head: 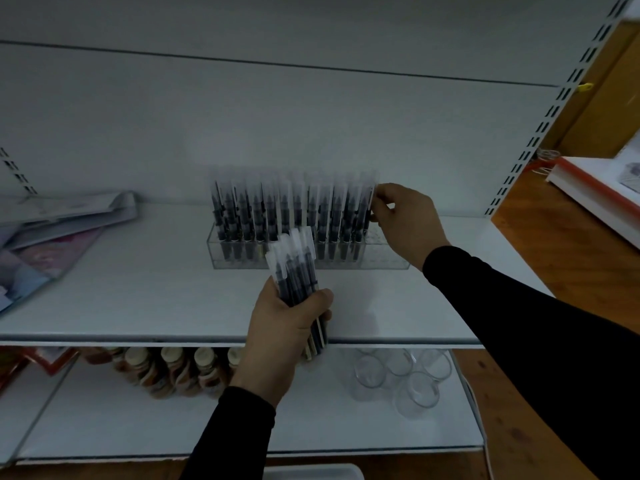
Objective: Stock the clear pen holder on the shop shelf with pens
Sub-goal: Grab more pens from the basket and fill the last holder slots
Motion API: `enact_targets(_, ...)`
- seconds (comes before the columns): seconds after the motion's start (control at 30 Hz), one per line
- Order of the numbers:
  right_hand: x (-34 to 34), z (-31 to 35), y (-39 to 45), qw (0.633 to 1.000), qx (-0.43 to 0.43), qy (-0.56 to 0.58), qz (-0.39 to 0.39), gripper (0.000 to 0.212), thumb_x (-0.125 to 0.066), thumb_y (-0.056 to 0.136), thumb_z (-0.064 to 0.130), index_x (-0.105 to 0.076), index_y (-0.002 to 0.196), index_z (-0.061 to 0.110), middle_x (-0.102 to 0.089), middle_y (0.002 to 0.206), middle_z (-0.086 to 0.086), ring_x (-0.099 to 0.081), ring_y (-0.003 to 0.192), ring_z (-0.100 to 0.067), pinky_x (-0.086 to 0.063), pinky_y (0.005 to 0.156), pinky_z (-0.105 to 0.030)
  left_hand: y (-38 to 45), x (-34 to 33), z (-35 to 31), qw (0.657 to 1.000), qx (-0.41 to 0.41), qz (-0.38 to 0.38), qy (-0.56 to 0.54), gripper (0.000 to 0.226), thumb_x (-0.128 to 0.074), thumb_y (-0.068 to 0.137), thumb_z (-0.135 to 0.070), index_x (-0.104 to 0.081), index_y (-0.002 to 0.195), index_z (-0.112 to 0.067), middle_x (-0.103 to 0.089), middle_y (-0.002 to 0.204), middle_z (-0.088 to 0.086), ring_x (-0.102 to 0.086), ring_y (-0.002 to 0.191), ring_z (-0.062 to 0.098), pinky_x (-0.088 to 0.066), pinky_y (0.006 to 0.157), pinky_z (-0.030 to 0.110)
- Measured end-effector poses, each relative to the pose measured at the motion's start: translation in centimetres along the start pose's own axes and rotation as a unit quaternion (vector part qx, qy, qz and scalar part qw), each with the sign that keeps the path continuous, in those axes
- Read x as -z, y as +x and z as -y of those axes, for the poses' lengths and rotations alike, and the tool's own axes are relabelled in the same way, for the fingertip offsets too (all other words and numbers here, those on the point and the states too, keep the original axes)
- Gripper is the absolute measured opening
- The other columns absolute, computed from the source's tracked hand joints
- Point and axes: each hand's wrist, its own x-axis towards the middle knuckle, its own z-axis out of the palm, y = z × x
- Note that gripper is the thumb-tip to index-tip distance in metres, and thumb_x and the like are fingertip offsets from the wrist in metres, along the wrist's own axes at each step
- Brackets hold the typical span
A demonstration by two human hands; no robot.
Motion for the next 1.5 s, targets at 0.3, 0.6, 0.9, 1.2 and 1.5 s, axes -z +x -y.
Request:
enact_targets(0.3, 0.4, -0.7, -1.4, 0.997, -0.059, 0.025, -0.044, 0.023, -0.053, 0.097, 0.022, -0.066, 0.113, 0.012, -0.07, 0.105, 0.0, -0.067, 0.09, -0.015, -0.045, 0.076, -0.01, -0.3, -0.4, -0.3, 1.0, 0.028, 0.002, -0.001, 0.02, -0.072, 0.083, -0.016, -0.058, 0.098, -0.012, -0.065, 0.081, 0.015, -0.065, 0.064, 0.018, -0.05, 0.053, 0.032)
enact_targets(0.6, 0.1, 3.4, -6.3, 0.948, -0.167, 0.228, 0.147, 0.028, -0.062, 0.092, 0.039, -0.07, 0.086, 0.013, -0.071, 0.078, 0.0, -0.068, 0.067, -0.01, -0.055, 0.064, -0.024, -0.8, -1.6, -0.6, 0.999, 0.042, 0.022, -0.022, 0.026, -0.069, 0.086, -0.016, -0.058, 0.109, -0.009, -0.066, 0.085, 0.012, -0.066, 0.064, 0.016, -0.05, 0.051, 0.028)
enact_targets(0.9, 0.4, 3.5, -6.8, 0.884, -0.202, 0.329, 0.265, 0.011, -0.075, 0.081, 0.019, -0.071, 0.089, 0.012, -0.071, 0.08, -0.003, -0.066, 0.073, -0.011, -0.058, 0.081, -0.031, -0.9, -1.7, -0.3, 0.999, 0.009, 0.044, 0.002, 0.03, -0.069, 0.086, -0.015, -0.06, 0.115, -0.013, -0.071, 0.099, 0.014, -0.067, 0.071, 0.017, -0.056, 0.06, 0.032)
enact_targets(1.2, 1.1, 3.5, -6.4, 0.888, -0.214, 0.354, 0.202, 0.005, -0.067, 0.088, 0.01, -0.068, 0.084, 0.007, -0.069, 0.066, -0.001, -0.064, 0.063, -0.009, -0.055, 0.064, -0.019, -0.5, -1.6, -0.2, 1.0, 0.013, 0.014, 0.009, 0.025, -0.069, 0.086, -0.02, -0.062, 0.108, -0.011, -0.071, 0.092, 0.013, -0.068, 0.077, 0.022, -0.053, 0.061, 0.03)
enact_targets(1.5, 4.4, 1.7, -2.7, 0.943, -0.139, 0.295, -0.058, 0.013, -0.068, 0.089, 0.016, -0.069, 0.095, 0.004, -0.072, 0.08, -0.006, -0.069, 0.07, -0.013, -0.057, 0.069, -0.023, -0.6, -1.4, -0.5, 0.998, 0.039, -0.005, -0.043, 0.017, -0.066, 0.088, -0.015, -0.057, 0.101, -0.009, -0.062, 0.08, 0.009, -0.064, 0.061, 0.014, -0.054, 0.059, 0.031)
